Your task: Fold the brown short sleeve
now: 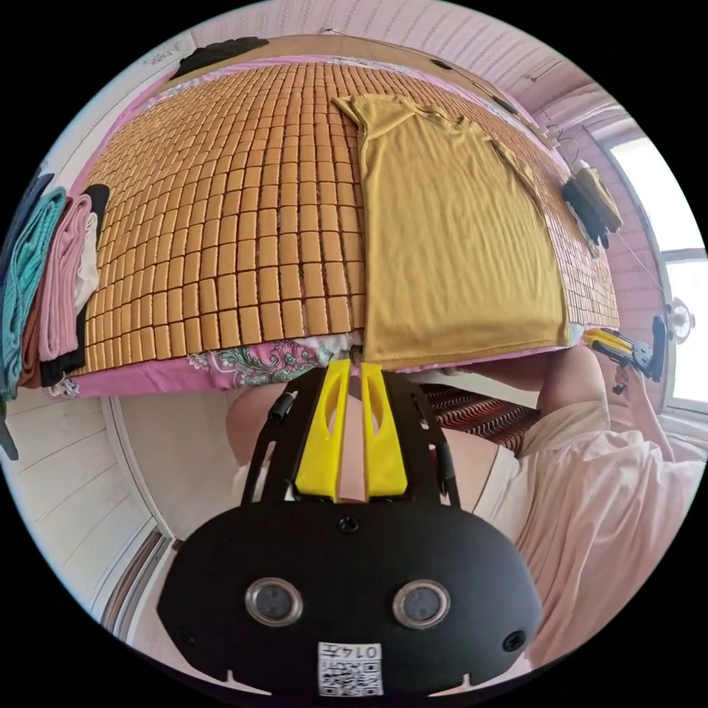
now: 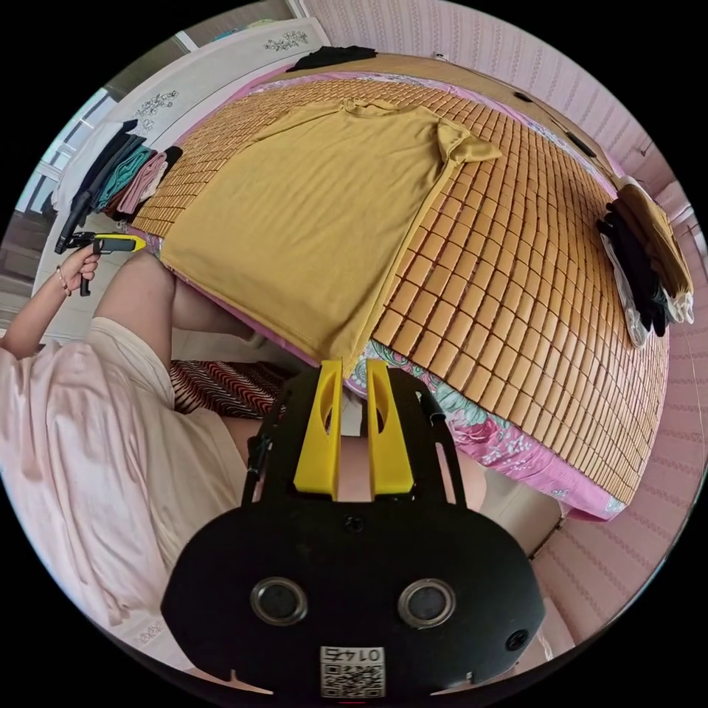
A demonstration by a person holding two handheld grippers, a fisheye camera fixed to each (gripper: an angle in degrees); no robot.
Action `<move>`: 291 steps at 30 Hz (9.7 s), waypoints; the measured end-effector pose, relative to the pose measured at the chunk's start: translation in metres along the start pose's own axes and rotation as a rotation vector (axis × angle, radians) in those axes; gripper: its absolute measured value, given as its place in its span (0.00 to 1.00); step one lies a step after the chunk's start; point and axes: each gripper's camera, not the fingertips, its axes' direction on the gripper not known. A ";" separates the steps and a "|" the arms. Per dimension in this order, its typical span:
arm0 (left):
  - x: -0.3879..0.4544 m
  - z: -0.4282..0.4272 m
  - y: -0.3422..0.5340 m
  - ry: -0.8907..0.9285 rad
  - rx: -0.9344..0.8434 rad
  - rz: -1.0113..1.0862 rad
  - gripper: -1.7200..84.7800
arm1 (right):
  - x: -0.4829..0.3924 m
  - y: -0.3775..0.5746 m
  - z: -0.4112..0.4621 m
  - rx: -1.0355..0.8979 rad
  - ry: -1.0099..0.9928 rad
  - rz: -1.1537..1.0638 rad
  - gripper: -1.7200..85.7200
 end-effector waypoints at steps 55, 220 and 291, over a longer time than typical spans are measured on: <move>0.509 0.163 -0.482 0.056 0.011 1.007 0.02 | 0.238 -0.124 -0.028 0.295 -0.147 0.918 0.02; 0.096 0.104 -0.259 0.103 0.060 0.365 0.07 | -0.002 -0.415 0.009 -0.033 -0.219 0.113 0.07; 0.317 0.011 -0.502 0.267 0.312 0.665 0.01 | 0.188 -0.169 -0.081 0.626 -0.290 0.401 0.01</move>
